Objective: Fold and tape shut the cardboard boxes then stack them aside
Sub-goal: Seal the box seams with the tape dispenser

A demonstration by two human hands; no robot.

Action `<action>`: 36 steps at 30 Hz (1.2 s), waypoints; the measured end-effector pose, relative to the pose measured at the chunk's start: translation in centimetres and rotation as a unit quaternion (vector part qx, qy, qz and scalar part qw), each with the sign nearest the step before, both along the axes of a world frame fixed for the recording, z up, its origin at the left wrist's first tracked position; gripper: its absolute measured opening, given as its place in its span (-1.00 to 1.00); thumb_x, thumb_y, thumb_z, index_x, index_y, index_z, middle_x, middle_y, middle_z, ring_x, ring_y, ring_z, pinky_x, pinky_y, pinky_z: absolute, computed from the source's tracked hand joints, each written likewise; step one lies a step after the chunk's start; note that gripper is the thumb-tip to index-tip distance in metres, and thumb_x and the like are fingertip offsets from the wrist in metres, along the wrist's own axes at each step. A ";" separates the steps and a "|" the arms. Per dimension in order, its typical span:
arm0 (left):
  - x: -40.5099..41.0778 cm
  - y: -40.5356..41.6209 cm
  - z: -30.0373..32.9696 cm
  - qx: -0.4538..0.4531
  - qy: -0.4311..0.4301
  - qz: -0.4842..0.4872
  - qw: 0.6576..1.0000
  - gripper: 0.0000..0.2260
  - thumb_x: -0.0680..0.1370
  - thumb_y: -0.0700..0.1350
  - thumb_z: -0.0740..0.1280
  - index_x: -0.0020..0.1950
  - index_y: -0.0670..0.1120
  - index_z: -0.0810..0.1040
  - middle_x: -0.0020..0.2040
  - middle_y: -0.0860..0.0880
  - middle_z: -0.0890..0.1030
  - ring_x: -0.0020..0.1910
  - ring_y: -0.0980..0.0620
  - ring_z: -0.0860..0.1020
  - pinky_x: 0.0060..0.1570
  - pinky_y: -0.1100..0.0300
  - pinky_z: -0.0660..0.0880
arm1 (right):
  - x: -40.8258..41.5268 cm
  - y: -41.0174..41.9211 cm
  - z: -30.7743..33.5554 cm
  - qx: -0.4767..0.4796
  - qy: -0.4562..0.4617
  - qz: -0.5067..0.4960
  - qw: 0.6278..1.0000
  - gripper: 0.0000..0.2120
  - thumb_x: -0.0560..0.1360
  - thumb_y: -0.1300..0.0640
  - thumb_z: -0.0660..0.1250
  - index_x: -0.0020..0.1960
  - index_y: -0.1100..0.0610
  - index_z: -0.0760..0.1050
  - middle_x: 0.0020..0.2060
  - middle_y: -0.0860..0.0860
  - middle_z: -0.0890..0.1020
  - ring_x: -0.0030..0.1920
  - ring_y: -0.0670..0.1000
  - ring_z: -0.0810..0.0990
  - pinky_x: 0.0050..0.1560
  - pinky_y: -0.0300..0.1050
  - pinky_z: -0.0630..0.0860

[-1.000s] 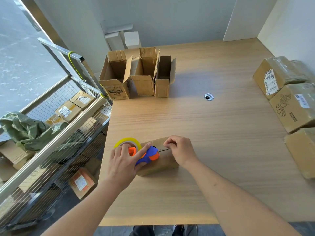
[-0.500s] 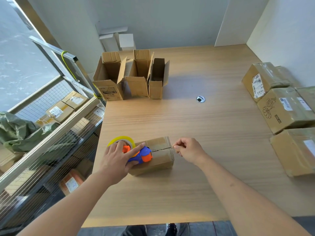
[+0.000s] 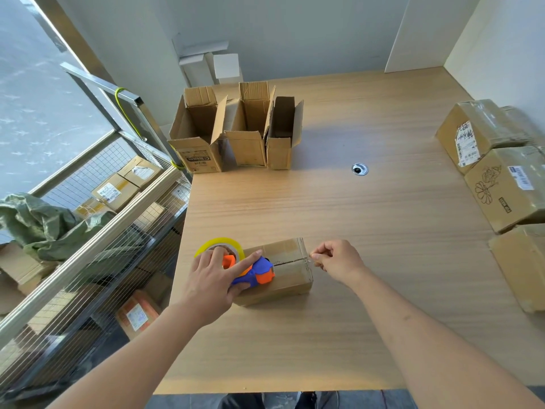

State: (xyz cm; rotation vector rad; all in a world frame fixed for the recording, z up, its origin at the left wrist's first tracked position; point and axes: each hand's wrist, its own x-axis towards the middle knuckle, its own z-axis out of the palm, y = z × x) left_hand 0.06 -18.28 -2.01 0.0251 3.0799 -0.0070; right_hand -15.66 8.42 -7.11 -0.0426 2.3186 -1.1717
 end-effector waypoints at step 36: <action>0.0 0.1 -0.5 0.022 -0.010 0.003 1.000 -0.34 0.63 0.27 0.21 0.59 0.45 -0.14 0.23 -0.05 0.42 0.23 -0.13 0.42 0.30 -0.08 0.37 | 4.3 -4.7 0.0 0.050 0.136 -0.162 0.976 -0.72 0.67 0.12 0.22 0.33 0.01 0.58 0.25 -0.06 0.62 0.27 0.03 0.57 0.13 -0.14 0.47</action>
